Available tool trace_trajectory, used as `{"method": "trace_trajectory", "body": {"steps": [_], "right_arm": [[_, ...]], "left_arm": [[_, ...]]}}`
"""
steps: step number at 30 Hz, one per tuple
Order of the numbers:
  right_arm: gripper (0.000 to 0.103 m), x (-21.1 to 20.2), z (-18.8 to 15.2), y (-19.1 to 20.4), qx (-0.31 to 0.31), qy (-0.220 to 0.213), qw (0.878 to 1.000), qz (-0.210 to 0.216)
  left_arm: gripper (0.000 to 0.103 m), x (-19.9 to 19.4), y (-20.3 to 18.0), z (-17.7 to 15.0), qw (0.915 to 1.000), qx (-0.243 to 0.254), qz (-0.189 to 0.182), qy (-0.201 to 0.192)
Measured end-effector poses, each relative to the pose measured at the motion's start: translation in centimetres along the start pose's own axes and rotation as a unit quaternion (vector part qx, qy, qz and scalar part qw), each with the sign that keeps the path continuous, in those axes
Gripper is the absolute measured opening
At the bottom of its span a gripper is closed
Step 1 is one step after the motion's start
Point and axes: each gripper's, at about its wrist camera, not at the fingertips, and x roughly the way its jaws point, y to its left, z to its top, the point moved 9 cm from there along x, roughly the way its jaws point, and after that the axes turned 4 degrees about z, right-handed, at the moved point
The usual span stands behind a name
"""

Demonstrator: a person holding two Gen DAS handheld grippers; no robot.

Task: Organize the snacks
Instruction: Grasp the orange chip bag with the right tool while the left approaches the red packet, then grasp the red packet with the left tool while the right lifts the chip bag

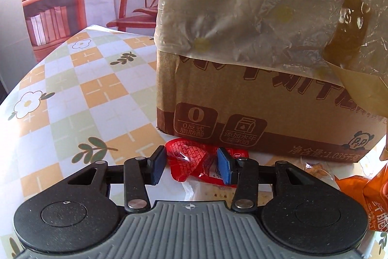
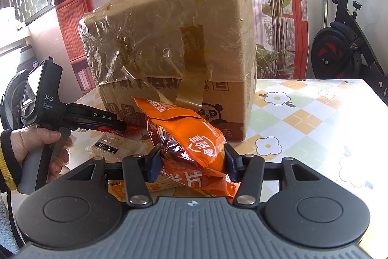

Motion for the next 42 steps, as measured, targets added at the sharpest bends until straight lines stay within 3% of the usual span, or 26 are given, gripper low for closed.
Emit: {"method": "trace_trajectory", "body": {"steps": [4, 17, 24, 39, 42], "right_arm": [[0.053, -0.1, 0.0, 0.1, 0.001, 0.0, 1.0, 0.001], [0.053, 0.1, -0.3, 1.9, -0.007, 0.006, 1.0, 0.022], [0.053, -0.1, -0.3, 2.7, -0.01, 0.008, 0.999, 0.032], [0.053, -1.4, 0.6, 3.2, 0.005, -0.006, 0.999, 0.052], [0.053, -1.9, 1.4, 3.5, 0.013, -0.013, 0.998, 0.061]], "left_arm": [[0.04, -1.3, 0.7, -0.9, 0.9998, -0.014, -0.011, 0.003], [0.04, -7.6, 4.4, -4.9, 0.999, -0.04, -0.009, -0.015], [0.04, -10.3, 3.3, -4.8, 0.9987, -0.011, -0.019, -0.047], [0.04, -12.9, 2.1, -4.0, 0.9959, -0.002, -0.033, -0.084], [0.04, -13.5, 2.0, -3.3, 0.9939, 0.014, -0.025, -0.107]]}}
